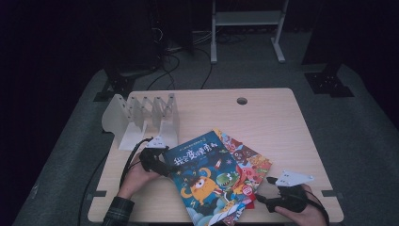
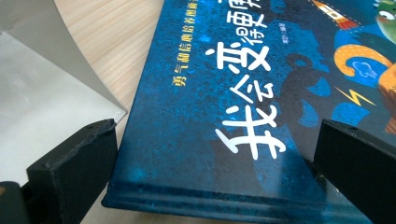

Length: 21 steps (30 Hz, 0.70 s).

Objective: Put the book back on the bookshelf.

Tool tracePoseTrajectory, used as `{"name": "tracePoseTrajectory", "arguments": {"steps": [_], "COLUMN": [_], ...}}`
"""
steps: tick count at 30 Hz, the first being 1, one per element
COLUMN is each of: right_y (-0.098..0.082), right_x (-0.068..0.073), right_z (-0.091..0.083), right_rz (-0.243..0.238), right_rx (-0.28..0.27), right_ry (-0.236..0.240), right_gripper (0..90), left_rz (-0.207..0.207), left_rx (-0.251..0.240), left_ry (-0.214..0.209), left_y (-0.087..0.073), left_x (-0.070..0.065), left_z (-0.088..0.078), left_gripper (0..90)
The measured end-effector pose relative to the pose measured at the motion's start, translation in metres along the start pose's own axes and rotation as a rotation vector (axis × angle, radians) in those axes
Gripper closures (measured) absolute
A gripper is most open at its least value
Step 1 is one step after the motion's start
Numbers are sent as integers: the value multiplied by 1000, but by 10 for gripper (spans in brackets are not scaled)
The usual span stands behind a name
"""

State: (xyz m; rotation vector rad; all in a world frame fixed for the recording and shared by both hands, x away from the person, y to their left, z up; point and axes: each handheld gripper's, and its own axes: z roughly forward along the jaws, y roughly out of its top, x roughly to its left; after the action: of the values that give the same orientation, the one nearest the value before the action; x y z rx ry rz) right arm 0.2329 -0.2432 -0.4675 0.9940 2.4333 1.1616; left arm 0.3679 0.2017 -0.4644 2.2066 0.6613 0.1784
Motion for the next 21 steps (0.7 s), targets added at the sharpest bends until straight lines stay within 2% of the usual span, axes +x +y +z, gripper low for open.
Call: {"name": "tracePoseTrajectory", "arguments": {"steps": [4,9,10,15,21], "right_y": [4,5,8,13,22], "right_x": [-1,-12,-19,-31,-52], "right_z": [1,3,5,9,18], "right_rz": [-18,-4,4,16,47], "right_rx": [-5,-6,-2,3,-1], "right_ry": [-34,-58,-71,-92,-122], "right_gripper": [218,218,218,218,225], "left_rz": [11,25,25,36,16], "left_rx": [14,26,29,35,17], "left_ry": [-23,-35,-38,-36,-48], "left_y": [0,2,2,1,-6], "left_x": [-4,-9,-10,-17,-23], "left_z": [0,0,0,-1,-4], "left_gripper": [0,0,0,0,0]}}
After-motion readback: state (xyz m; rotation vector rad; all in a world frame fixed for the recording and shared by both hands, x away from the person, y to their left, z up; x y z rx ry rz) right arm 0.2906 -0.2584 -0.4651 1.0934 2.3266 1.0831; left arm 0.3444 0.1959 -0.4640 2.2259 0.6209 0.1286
